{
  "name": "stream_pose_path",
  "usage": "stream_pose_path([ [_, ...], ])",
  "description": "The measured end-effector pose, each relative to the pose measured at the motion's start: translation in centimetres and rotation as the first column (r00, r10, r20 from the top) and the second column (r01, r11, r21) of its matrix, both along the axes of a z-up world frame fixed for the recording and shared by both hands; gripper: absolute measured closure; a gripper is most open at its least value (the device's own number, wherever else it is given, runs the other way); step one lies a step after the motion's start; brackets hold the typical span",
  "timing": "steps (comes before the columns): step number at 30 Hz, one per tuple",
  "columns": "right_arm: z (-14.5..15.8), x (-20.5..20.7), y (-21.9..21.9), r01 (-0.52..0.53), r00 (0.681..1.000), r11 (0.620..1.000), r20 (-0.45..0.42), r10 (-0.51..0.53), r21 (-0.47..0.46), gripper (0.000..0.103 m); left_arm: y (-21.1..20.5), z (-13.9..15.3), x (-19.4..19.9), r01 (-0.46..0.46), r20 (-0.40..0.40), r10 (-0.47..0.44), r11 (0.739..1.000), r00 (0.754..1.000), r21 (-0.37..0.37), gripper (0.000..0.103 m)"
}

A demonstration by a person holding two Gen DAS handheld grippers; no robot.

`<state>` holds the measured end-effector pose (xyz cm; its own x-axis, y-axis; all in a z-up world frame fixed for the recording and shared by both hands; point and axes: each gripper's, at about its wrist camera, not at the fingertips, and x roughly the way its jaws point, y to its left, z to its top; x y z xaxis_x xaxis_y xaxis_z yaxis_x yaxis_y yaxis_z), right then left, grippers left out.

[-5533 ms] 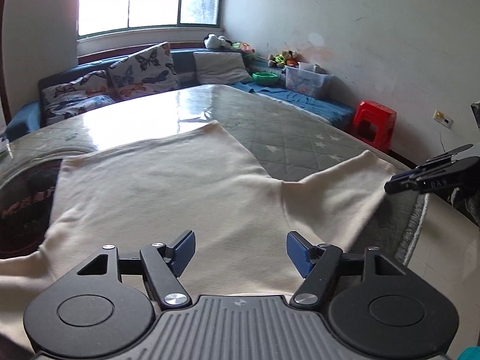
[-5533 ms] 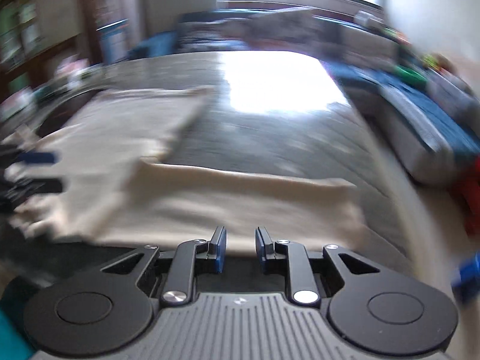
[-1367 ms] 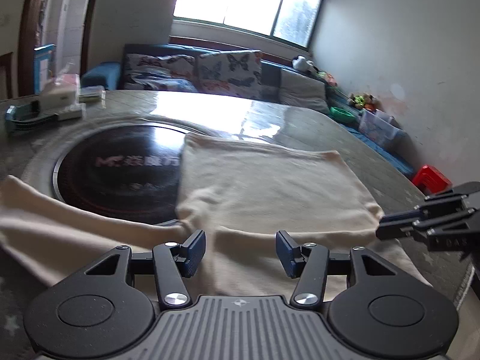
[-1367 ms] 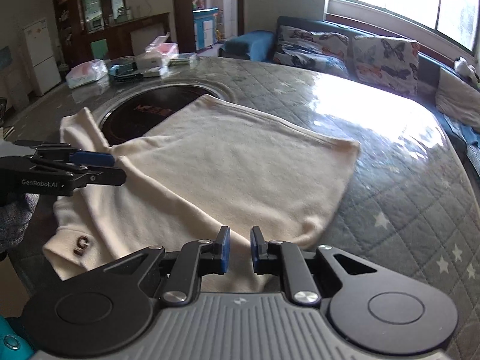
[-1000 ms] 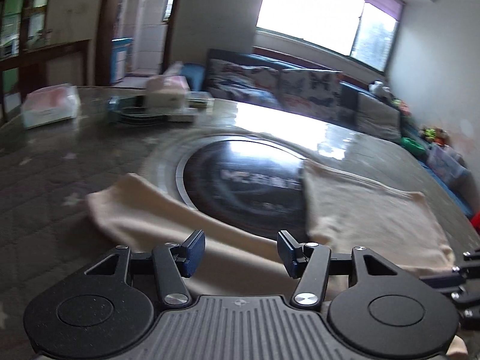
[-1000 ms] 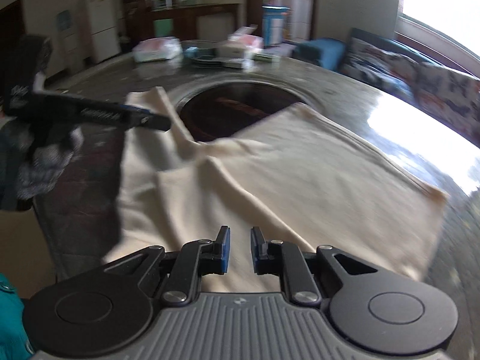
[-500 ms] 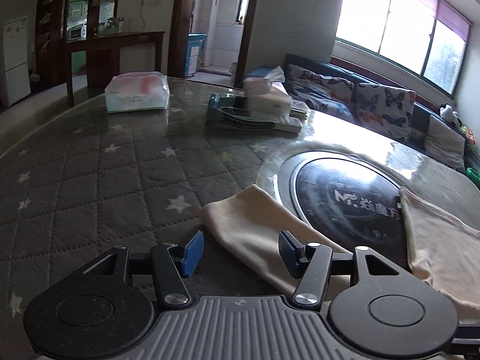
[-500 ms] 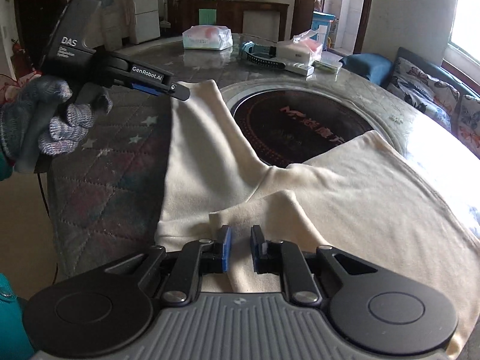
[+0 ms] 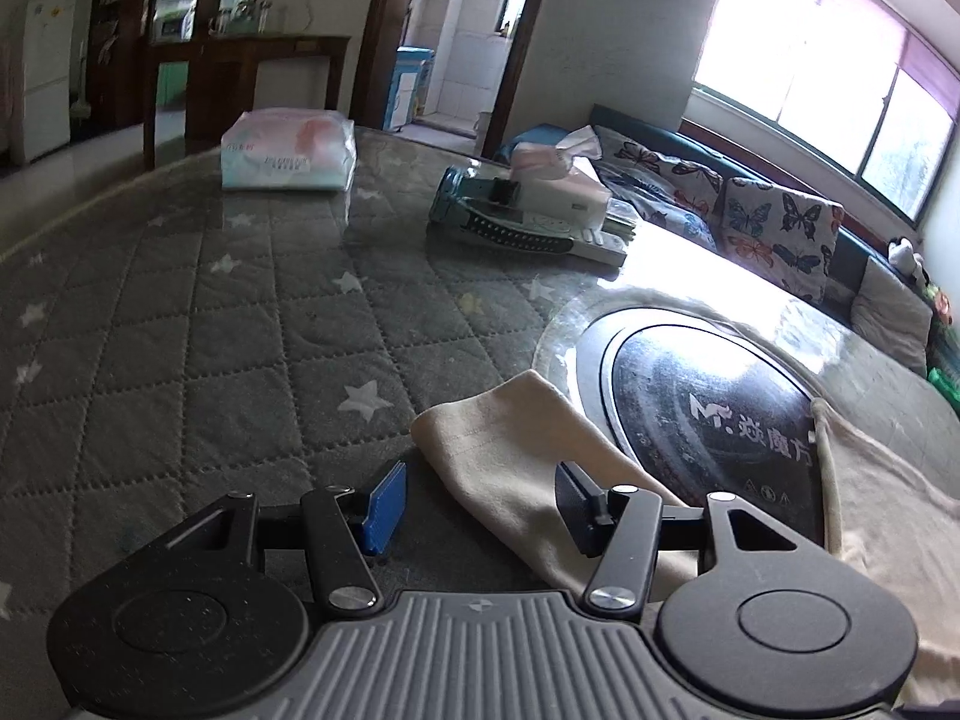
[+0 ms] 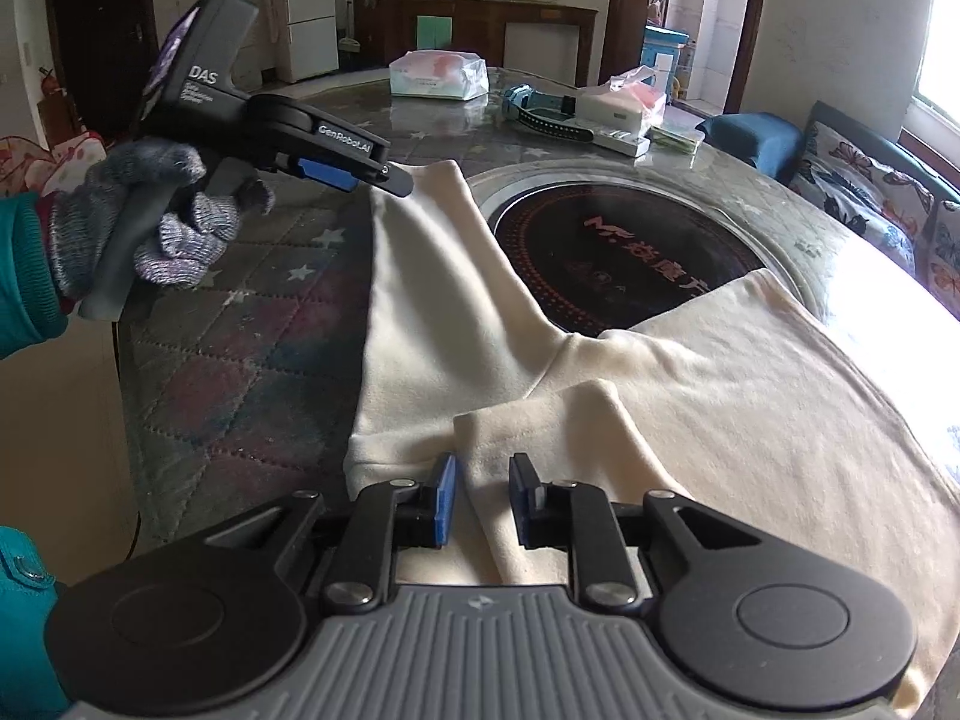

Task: Fold clothes

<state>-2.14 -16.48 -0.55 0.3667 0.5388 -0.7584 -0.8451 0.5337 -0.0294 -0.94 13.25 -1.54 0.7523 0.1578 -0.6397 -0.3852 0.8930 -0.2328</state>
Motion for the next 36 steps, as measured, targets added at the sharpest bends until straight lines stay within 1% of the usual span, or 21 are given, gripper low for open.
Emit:
stream_pose_path([
  [2, 0.0, 0.1, -0.1, 0.005, 1.000, 1.000, -0.001, -0.005, -0.001, 0.084, 0.3, 0.0, 0.2, -0.007, 0.004, 0.008, 1.000, 1.000, -0.010, 0.048],
  [3, 0.0, 0.1, -0.1, 0.007, 1.000, 1.000, -0.003, -0.007, -0.002, 0.084, 0.4, 0.0, 0.3, -0.014, 0.003, 0.014, 1.000, 1.000, -0.011, 0.055],
  [4, 0.1, 0.1, -0.2, 0.009, 1.000, 1.000, -0.001, -0.009, -0.003, 0.084, 0.5, -0.1, 0.4, -0.020, 0.003, 0.020, 1.000, 1.000, -0.011, 0.065],
  [5, 0.1, 0.2, -0.4, 0.011, 1.000, 1.000, 0.003, -0.011, -0.005, 0.084, 0.7, -0.1, 0.5, -0.026, 0.003, 0.026, 1.000, 1.000, -0.012, 0.069],
  [7, 0.3, 0.2, -0.6, 0.017, 1.000, 1.000, 0.009, -0.017, -0.005, 0.084, 1.1, -0.2, 0.7, -0.037, 0.001, 0.037, 0.999, 0.999, -0.027, 0.094],
  [8, 0.4, 0.2, -0.8, 0.023, 1.000, 1.000, 0.011, -0.023, -0.001, 0.084, 1.3, -0.2, 0.7, -0.047, 0.003, 0.047, 0.998, 0.999, -0.046, 0.095],
  [10, 0.8, 0.3, -1.2, 0.037, 0.999, 0.999, 0.018, -0.037, 0.009, 0.084, 1.3, 0.3, 0.4, -0.053, 0.032, 0.055, 0.997, 0.998, -0.058, 0.098],
  [13, 1.4, 0.3, -2.1, 0.064, 0.998, 0.998, 0.026, -0.065, 0.029, 0.084, -0.2, 2.3, -0.3, 0.004, 0.106, 0.001, 0.999, 0.994, -0.047, 0.098],
  [15, 1.8, 0.3, -3.0, 0.091, 0.995, 0.995, 0.026, -0.092, 0.046, 0.084, -1.9, 4.0, -0.8, 0.071, 0.153, -0.065, 0.997, 0.986, -0.034, 0.098],
  [18, 2.4, 0.5, -4.6, 0.144, 0.989, 0.987, 0.029, -0.146, 0.067, 0.084, -5.1, 6.7, -1.6, 0.185, 0.224, -0.177, 0.983, 0.958, -0.014, 0.098],
  [20, 2.7, 0.7, -6.0, 0.189, 0.981, 0.979, 0.032, -0.192, 0.079, 0.084, -7.5, 8.3, -2.2, 0.269, 0.265, -0.260, 0.963, 0.929, 0.000, 0.098],
  [22, 3.1, 0.8, -7.5, 0.238, 0.970, 0.967, 0.034, -0.242, 0.095, 0.084, -10.2, 9.5, -2.8, 0.354, 0.295, -0.345, 0.935, 0.891, 0.022, 0.098],
  [24, 3.4, 0.9, -9.3, 0.288, 0.955, 0.951, 0.039, -0.294, 0.111, 0.084, -13.0, 10.3, -3.3, 0.437, 0.310, -0.427, 0.899, 0.850, 0.039, 0.098],
  [28, 3.7, 0.9, -13.1, 0.396, 0.915, 0.907, 0.026, -0.403, 0.142, 0.084, -18.2, 10.4, -4.5, 0.586, 0.319, -0.571, 0.808, 0.757, 0.055, 0.098],
  [32, 3.5, 0.7, -16.0, 0.467, 0.881, 0.870, 0.004, -0.473, 0.156, 0.084, -23.1, 8.8, -5.0, 0.708, 0.271, -0.696, 0.703, 0.665, 0.066, 0.098],
  [35, 3.3, 0.5, -18.0, 0.516, 0.853, 0.841, -0.013, -0.521, 0.164, 0.084, -25.9, 6.9, -5.1, 0.776, 0.215, -0.770, 0.626, 0.601, 0.071, 0.098],
  [36, 3.2, 0.4, -18.7, 0.532, 0.844, 0.830, -0.019, -0.537, 0.166, 0.084, -26.7, 6.2, -5.1, 0.792, 0.191, -0.787, 0.606, 0.586, 0.067, 0.097],
])
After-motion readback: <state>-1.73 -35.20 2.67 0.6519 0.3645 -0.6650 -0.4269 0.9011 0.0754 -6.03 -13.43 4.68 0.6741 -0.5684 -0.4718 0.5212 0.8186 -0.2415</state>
